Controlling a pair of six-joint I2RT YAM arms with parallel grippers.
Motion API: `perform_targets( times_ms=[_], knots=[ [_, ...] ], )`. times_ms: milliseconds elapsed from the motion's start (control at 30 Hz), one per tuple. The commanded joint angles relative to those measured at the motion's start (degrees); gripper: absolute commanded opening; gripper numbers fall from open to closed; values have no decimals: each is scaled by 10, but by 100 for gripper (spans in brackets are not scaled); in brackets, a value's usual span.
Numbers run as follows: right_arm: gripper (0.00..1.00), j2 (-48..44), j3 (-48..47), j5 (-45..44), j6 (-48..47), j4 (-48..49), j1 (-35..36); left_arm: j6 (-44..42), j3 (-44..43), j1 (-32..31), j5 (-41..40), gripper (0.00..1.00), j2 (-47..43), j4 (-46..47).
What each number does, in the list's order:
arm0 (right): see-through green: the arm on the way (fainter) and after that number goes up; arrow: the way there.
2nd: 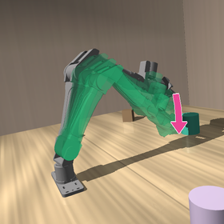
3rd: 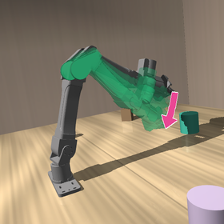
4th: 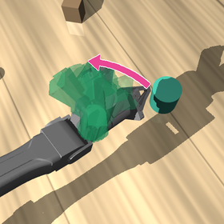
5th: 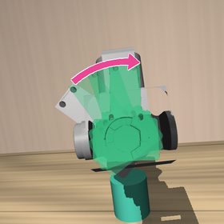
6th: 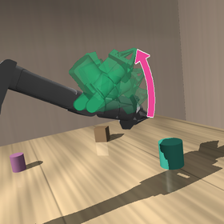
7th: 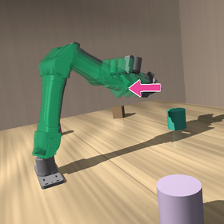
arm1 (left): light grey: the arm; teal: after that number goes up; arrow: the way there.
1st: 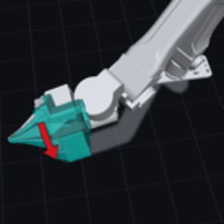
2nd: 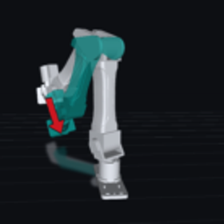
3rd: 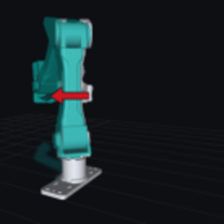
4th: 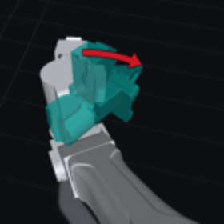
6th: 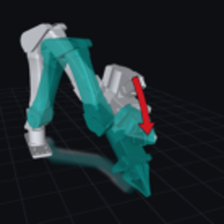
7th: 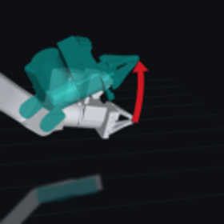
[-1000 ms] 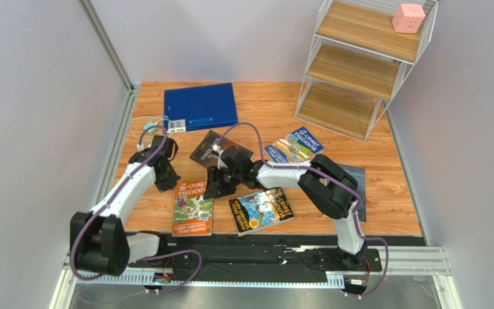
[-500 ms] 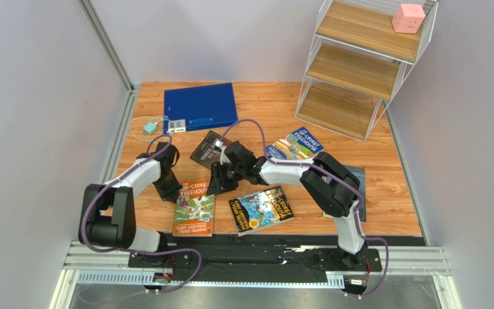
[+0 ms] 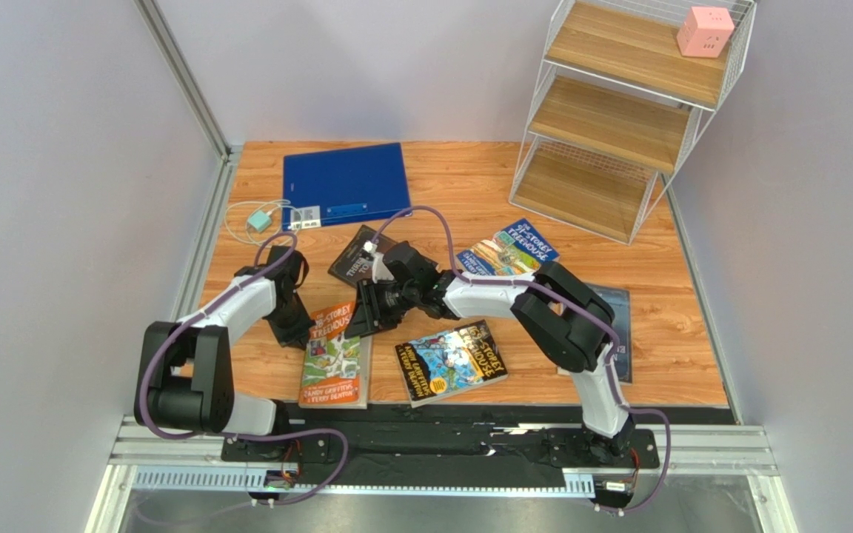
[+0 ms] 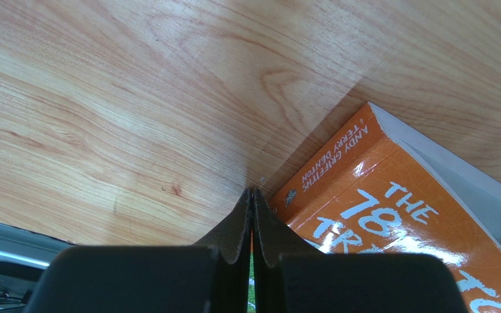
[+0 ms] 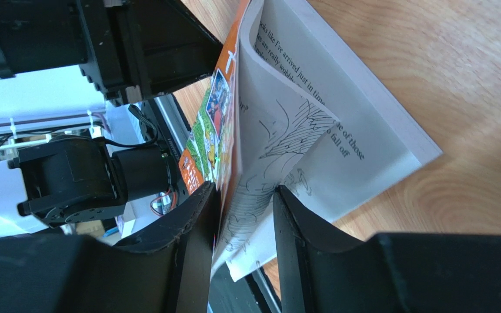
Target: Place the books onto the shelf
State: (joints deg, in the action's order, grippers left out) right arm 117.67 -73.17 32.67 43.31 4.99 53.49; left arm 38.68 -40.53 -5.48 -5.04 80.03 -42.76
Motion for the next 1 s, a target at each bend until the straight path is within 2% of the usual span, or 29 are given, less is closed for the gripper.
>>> perform_targets(
  times_ms=[0,267,300,333,367,500,567,600,667,700,833,900,967],
  knots=[
    [38,42,-30,41,38,70,15,12,11,-10,76,0,7,58],
    [40,76,-72,50,49,31,20,5,4,-10,83,0,14,62],
    [37,78,-79,50,46,26,22,3,3,-11,86,0,13,65],
    [27,79,-82,50,44,17,22,3,4,-10,88,0,13,66],
    [2,81,-85,48,42,12,22,-3,3,-10,87,0,12,66],
    [0,49,-82,20,3,-27,13,-19,2,-10,85,0,-9,60],
    [0,14,-73,8,-10,-36,-5,-30,6,-10,93,4,-40,66],
    [0,1,-66,9,-15,-34,-14,-28,10,-10,90,21,-70,65],
    [0,-30,-64,18,-31,-31,-32,-21,17,-10,88,46,-113,72],
    [0,-37,-65,22,-38,-31,-51,-19,22,-10,84,65,-160,74],
    [0,-64,-91,75,-62,-44,-102,-33,19,-10,79,83,-281,93],
    [0,-81,-95,101,-57,-34,-126,-44,20,-10,92,92,-342,110],
    [0,-96,-107,136,-48,-20,-146,-66,27,-10,130,97,-373,151]
  ],
)
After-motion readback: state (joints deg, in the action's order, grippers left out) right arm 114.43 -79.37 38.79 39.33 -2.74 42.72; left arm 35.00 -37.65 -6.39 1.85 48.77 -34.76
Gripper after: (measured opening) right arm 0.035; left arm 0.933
